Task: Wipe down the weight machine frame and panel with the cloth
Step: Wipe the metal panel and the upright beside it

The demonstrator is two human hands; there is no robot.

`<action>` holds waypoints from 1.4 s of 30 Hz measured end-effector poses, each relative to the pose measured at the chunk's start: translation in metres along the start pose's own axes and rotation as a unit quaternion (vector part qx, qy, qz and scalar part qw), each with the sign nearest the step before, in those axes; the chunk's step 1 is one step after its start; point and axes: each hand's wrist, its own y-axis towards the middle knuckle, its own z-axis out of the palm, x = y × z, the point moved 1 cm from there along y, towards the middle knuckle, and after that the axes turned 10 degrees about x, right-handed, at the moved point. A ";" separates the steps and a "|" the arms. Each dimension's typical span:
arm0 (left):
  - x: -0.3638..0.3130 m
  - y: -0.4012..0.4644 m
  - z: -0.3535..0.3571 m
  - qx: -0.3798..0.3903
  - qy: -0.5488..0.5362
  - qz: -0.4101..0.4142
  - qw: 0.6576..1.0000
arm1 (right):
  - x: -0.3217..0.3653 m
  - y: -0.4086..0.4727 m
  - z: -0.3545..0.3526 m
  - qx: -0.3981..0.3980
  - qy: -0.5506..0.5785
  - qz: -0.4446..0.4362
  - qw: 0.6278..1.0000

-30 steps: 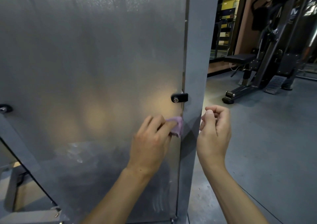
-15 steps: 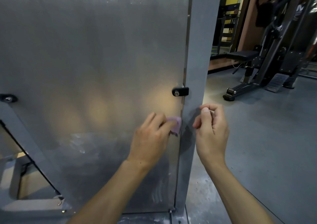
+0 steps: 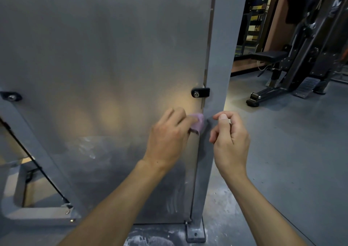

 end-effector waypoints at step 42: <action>0.001 -0.073 0.040 0.217 -0.008 0.025 0.976 | 0.002 -0.013 0.009 0.055 -0.003 0.003 0.998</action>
